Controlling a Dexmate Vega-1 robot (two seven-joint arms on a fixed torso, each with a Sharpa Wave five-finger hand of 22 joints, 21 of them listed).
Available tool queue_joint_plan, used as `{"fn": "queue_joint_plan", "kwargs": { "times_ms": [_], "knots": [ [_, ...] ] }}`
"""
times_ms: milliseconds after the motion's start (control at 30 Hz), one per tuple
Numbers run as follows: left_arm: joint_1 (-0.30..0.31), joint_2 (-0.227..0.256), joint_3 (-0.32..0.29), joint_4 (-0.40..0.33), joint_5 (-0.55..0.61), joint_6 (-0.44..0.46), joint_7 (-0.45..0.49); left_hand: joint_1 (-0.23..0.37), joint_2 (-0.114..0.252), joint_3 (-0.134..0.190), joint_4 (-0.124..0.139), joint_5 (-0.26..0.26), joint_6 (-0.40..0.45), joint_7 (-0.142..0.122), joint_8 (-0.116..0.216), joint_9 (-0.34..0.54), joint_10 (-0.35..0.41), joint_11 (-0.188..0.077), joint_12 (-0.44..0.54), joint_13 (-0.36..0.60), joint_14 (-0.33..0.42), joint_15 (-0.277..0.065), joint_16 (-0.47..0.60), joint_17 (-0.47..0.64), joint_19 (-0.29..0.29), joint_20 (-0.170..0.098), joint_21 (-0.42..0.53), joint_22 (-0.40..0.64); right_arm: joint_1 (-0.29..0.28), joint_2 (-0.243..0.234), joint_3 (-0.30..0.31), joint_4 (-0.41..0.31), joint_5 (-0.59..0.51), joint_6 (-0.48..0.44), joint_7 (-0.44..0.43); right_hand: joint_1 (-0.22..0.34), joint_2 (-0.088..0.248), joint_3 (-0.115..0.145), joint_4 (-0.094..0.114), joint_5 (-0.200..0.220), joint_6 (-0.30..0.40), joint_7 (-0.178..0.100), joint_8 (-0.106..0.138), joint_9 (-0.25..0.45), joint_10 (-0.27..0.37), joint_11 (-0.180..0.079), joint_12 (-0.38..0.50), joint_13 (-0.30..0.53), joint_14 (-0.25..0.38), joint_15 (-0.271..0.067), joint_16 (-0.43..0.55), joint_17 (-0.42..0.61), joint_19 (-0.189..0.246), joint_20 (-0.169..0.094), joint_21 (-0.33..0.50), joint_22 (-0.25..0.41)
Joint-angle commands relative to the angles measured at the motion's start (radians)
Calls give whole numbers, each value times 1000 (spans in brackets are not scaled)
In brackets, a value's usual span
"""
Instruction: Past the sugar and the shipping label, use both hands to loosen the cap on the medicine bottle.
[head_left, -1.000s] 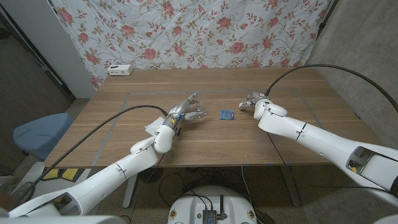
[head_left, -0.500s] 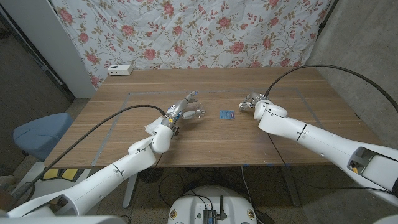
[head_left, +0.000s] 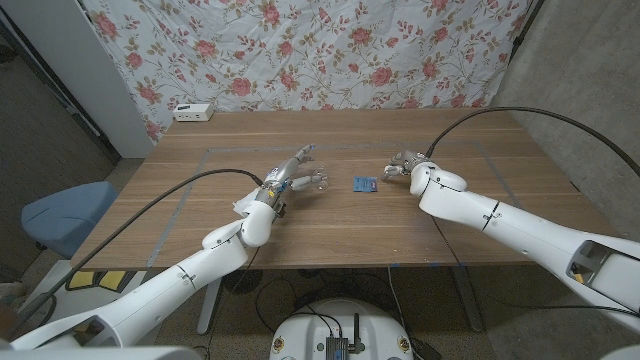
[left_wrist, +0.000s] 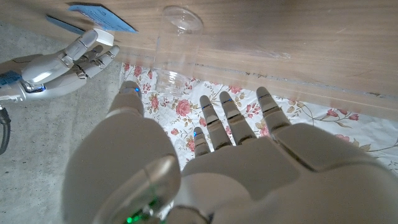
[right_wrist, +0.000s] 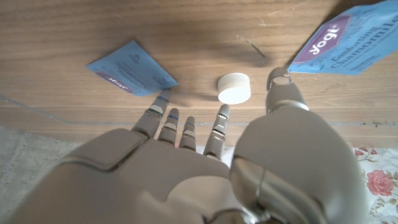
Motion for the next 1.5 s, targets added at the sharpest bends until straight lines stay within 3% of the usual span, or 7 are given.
{"fn": "queue_joint_plan", "kwargs": {
  "times_ms": [33,300,333,433,600,833,1500],
  "knots": [
    [24,6,-39,-14,-48,-52,12,-34,9,-9,18,6,17,6,8,2,-23,6,2,2,-28,-25,-1,2,-17,2,0,3,-51,-27,49,-64,-12,49,-34,-15,-2,-4,8,4,-34,6,-8,0,-12,9,2,2,-17,4,-3,1,-12,-4,-1,1],
    [36,8,-63,-6,-85,-103,12,-62,21,-17,32,4,54,52,16,2,-48,15,4,1,-55,-17,0,1,-27,2,2,4,-79,-37,75,-96,-19,67,-48,-25,0,-7,9,5,-90,-7,-17,-4,-26,15,3,0,-39,5,-5,-3,-29,-7,-1,1],
    [37,8,-66,-3,-90,-111,12,-67,23,-19,35,4,67,59,19,2,-53,23,4,1,-58,-16,0,1,-29,1,2,4,-84,-34,80,-99,-19,65,-54,-25,4,-7,6,7,-97,-83,-4,-7,-31,15,7,-2,-44,6,-1,-7,-32,-8,4,0],
    [38,8,-76,12,-117,-149,3,-79,30,-22,41,3,91,67,22,2,-68,32,3,1,-82,-9,-3,1,-33,2,2,4,-97,-34,93,-107,-20,78,-66,-29,2,-10,2,8,-131,-13,-8,-12,-38,19,8,-4,-50,7,1,-11,-36,-9,6,0],
    [34,-2,-93,51,-154,-221,3,-101,55,-23,56,1,108,87,17,2,-111,41,-2,0,-122,1,-4,2,-53,1,-1,4,-128,-40,132,-122,-4,125,-86,-32,4,-12,1,8,-173,-21,-16,-17,-47,17,7,-6,-71,5,-4,-14,-48,-15,3,0],
    [15,-13,-101,113,-170,-304,-4,-126,115,-12,77,-2,108,113,3,1,-140,60,7,-2,-145,21,4,3,-30,-127,13,3,-185,-48,201,-125,32,217,-126,-45,12,-15,7,8,-194,-30,-13,-23,-50,16,8,-10,-95,-9,-6,-14,-71,-34,-2,-1],
    [-44,-72,-121,267,-229,-454,-22,-149,133,-21,76,-14,85,226,-3,1,-183,110,5,-3,-173,43,1,0,43,-219,21,2,-286,-29,340,-37,140,502,-188,-115,36,-35,38,-2,-269,-47,-17,-34,-37,-8,12,-18,-103,-61,4,-15,-65,-83,7,-2]
  ]
}}
